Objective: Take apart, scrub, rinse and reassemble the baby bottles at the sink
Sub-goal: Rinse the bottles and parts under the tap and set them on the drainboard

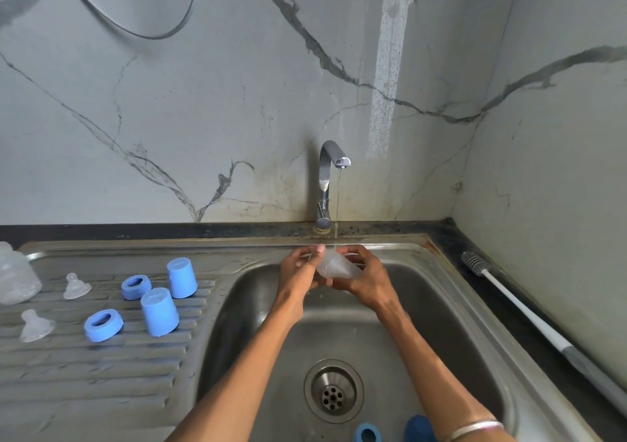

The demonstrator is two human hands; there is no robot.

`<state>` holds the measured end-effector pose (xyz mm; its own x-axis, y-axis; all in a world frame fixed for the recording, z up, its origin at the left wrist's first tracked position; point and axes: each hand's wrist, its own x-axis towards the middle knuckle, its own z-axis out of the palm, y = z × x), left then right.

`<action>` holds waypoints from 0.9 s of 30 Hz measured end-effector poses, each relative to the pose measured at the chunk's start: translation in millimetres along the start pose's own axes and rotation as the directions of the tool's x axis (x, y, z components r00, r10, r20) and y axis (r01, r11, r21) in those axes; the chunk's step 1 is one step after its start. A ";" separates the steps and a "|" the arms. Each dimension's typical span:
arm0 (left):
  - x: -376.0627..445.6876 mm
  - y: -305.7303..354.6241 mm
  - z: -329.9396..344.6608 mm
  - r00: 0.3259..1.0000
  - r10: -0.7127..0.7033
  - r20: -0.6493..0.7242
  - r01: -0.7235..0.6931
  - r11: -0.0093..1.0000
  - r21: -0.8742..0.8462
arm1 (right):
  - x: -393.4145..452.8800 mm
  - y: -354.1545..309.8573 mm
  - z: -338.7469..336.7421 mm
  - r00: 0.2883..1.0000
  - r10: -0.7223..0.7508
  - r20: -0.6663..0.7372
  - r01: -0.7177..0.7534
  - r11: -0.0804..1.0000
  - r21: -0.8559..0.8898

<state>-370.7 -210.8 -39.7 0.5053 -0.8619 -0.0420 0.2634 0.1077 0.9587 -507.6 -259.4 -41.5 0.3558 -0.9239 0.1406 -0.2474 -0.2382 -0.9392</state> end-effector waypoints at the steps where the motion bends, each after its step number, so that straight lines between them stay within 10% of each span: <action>1: 1.0 -0.2 -0.3 1.000 0.013 0.008 -0.013 1.000 0.007 | 0.1 0.5 -0.4 1.000 0.012 0.012 -0.012 1.000 0.005; 12: 4.3 -8.5 5.2 0.967 0.219 0.128 -0.244 0.942 0.231 | -2.3 -1.9 -6.1 0.983 0.145 0.110 -0.131 0.984 -0.120; 27: 5.5 -7.7 5.5 0.959 0.160 0.234 -0.234 0.913 0.335 | -11.9 -4.8 -17.6 0.931 0.270 0.247 -0.338 0.892 0.299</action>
<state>-374.4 -219.1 -45.7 0.3348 -0.9252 0.1786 -0.1527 0.1337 0.9792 -526.5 -252.5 -33.2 0.4874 -0.8500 -0.2001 -0.0719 0.1893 -0.9793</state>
